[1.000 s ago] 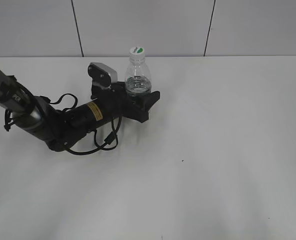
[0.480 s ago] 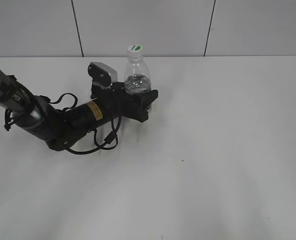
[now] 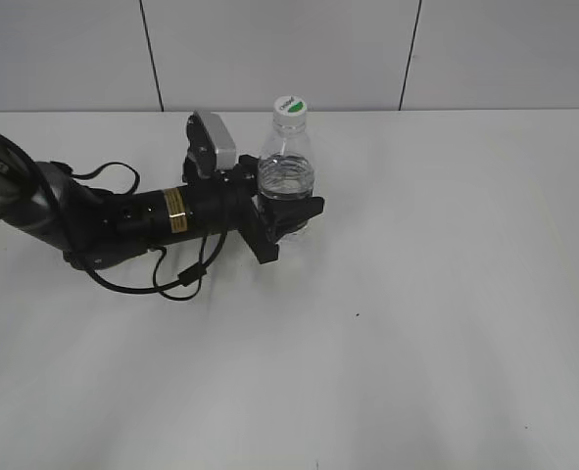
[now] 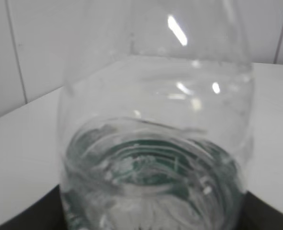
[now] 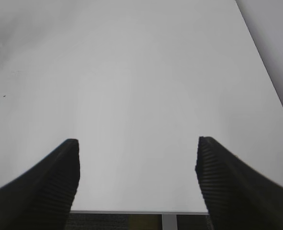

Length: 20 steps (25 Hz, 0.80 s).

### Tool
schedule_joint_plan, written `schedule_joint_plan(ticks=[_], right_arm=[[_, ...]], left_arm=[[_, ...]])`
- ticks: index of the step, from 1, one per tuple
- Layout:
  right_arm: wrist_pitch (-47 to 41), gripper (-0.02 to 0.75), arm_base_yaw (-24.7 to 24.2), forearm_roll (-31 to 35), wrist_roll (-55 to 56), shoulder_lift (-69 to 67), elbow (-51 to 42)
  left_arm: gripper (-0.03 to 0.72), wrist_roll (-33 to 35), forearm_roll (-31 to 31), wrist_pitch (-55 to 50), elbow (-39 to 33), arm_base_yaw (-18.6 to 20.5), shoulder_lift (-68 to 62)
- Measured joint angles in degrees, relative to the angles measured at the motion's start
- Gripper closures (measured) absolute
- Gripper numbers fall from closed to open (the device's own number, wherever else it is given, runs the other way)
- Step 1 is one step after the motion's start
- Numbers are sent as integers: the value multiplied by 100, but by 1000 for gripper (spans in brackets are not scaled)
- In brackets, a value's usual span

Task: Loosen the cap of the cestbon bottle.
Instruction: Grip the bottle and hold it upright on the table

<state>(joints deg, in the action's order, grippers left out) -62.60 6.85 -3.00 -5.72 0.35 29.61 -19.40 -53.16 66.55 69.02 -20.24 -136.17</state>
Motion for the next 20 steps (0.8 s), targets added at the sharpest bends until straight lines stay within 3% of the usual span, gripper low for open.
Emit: schedule_joint_plan(ticks=[3,8,20], right_arm=[[0,160,0,0,0,0,0],[0,160,0,0,0,0,0],[0,160,0,0,0,0,0]], left_arm=[[284,-325,-840,13,-57,91,275],[284,-1145,-1625,100,-100,79,499],[284,-1293,-1144,63,-174,-22,70]])
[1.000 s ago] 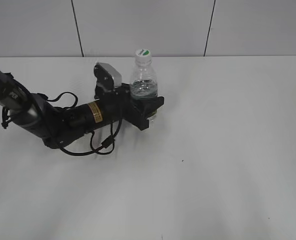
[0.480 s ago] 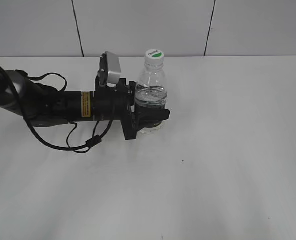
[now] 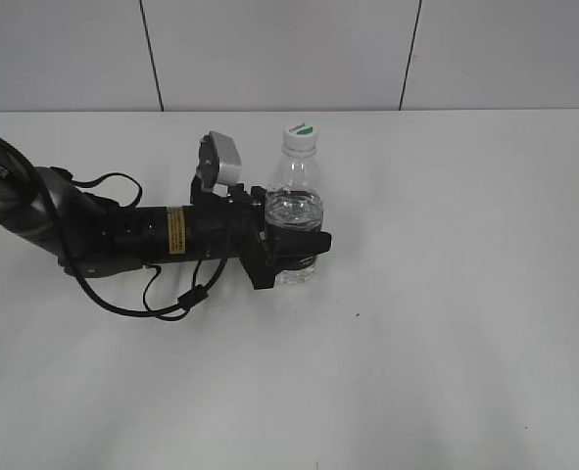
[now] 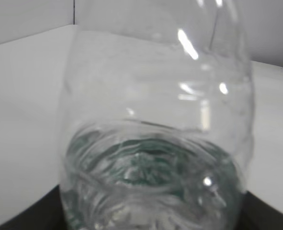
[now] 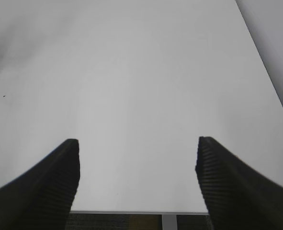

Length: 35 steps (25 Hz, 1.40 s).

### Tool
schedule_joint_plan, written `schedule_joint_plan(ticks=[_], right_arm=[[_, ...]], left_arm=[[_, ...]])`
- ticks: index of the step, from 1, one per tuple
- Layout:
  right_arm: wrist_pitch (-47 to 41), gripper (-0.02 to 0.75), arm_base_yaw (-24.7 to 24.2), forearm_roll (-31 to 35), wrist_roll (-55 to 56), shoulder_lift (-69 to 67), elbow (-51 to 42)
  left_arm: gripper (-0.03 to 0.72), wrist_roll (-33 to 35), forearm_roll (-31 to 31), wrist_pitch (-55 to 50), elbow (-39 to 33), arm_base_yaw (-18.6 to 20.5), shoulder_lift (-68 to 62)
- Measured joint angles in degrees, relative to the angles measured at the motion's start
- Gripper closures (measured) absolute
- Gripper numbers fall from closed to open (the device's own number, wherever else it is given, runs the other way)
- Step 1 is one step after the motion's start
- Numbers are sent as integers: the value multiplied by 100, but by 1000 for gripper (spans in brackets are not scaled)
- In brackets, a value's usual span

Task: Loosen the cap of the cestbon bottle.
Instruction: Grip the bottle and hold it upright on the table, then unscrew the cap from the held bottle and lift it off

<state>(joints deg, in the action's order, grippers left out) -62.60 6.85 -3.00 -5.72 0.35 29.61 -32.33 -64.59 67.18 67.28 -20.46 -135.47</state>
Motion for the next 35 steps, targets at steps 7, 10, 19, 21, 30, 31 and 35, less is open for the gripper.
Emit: schedule_joint_plan(ticks=[7,10,19,21,30,31,35], right_arm=[[0,160,0,0,0,0,0],[0,160,0,0,0,0,0],[0,160,0,0,0,0,0],[0,160,0,0,0,0,0],[0,160,0,0,0,0,0],[0,160,0,0,0,0,0],[0,160,0,0,0,0,0]], left_arm=[[284,97,225,173,-19,0,-191],[285,132,87,236,-19,0,-209],[285,138,-18,283,-19,0,-215],[285,138,-28,288,-19,0,-215],[286,138,-42,294,-19,0,-215],[286,138,-37,294,-19,0,-215],[286,138,-37,300,-19,0,-215]])
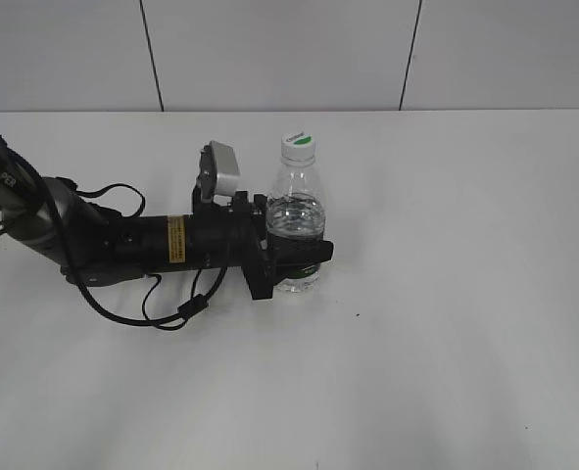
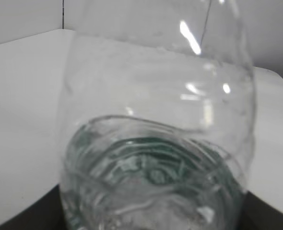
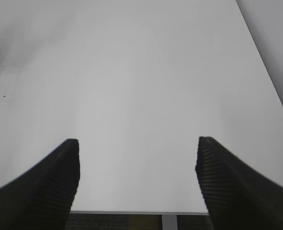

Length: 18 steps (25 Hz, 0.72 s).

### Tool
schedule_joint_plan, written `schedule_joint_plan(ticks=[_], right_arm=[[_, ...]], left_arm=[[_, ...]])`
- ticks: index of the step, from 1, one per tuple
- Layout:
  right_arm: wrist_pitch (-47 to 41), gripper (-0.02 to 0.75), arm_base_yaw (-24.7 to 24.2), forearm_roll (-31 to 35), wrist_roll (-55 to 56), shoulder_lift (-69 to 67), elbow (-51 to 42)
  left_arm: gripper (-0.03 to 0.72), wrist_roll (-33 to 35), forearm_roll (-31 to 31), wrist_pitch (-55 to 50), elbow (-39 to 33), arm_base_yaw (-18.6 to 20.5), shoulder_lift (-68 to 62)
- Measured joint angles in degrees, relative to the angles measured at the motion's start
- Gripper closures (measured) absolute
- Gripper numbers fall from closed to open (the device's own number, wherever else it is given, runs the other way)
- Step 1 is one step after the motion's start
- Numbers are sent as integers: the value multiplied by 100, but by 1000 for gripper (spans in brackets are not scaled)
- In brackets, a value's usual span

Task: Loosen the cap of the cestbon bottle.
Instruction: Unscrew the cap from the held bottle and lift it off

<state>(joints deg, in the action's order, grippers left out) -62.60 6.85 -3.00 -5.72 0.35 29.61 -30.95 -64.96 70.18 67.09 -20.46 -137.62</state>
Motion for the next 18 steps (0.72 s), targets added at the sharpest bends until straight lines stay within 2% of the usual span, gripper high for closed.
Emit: schedule_joint_plan(ticks=[7,12,18], right_arm=[[197,160,0,246,-200,-207,150],[411,160,0,696,-890,-1446,715],[447,160,0,999,-988,-3294,1766]], left_arm=[[286,0,-5,0,0,0,0],[286,0,-5,0,0,0,0],[286,0,-1,19,0,0,-11]])
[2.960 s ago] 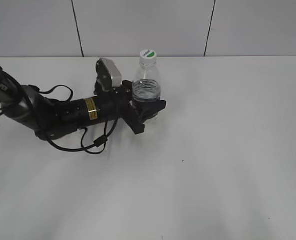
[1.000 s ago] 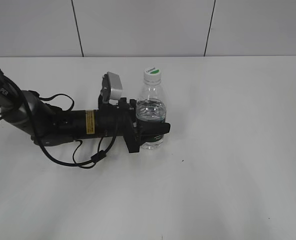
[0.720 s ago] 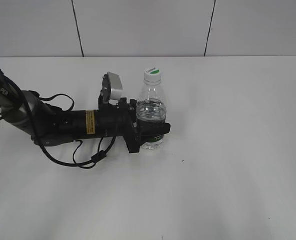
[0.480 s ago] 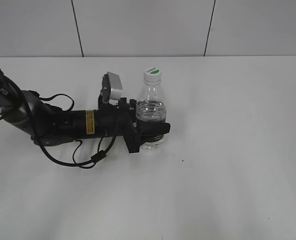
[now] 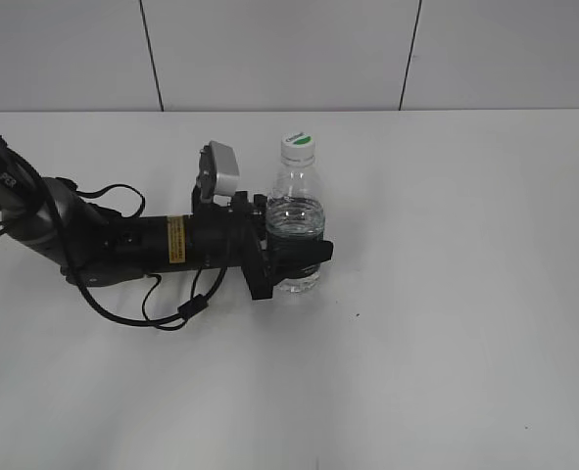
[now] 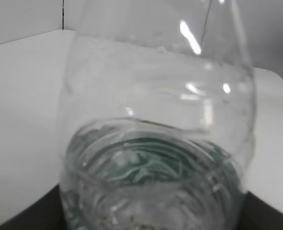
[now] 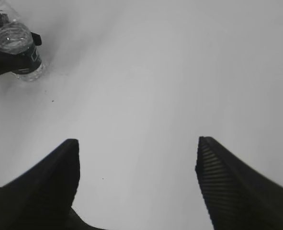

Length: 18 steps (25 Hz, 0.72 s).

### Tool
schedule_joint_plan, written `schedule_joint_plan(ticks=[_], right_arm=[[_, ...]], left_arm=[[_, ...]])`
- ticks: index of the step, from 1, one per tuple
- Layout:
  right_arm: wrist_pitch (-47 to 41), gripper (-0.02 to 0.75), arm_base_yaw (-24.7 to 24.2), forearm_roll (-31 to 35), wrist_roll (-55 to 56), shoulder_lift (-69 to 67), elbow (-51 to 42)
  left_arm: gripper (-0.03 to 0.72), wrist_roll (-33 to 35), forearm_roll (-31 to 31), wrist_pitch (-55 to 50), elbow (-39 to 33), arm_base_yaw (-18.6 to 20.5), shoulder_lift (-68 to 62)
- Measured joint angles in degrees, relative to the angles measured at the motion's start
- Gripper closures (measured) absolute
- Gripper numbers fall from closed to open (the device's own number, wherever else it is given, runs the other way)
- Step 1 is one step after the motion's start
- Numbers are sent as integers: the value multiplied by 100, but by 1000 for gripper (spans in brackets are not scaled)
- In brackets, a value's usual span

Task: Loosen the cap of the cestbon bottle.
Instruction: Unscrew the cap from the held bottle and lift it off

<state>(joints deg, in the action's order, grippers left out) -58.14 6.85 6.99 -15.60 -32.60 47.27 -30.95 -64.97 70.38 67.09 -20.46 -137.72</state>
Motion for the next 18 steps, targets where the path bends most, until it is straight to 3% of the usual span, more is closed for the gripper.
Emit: schedule_joint_plan(ticks=[10,18], right_arm=[[-173,146,0,988,-10,-3188,2265],[-1084,148,140,1023,150,-5267,4350]], left_arm=[[286,0,0,13,0,0,-6],[286,0,6,64,0,0,-25]])
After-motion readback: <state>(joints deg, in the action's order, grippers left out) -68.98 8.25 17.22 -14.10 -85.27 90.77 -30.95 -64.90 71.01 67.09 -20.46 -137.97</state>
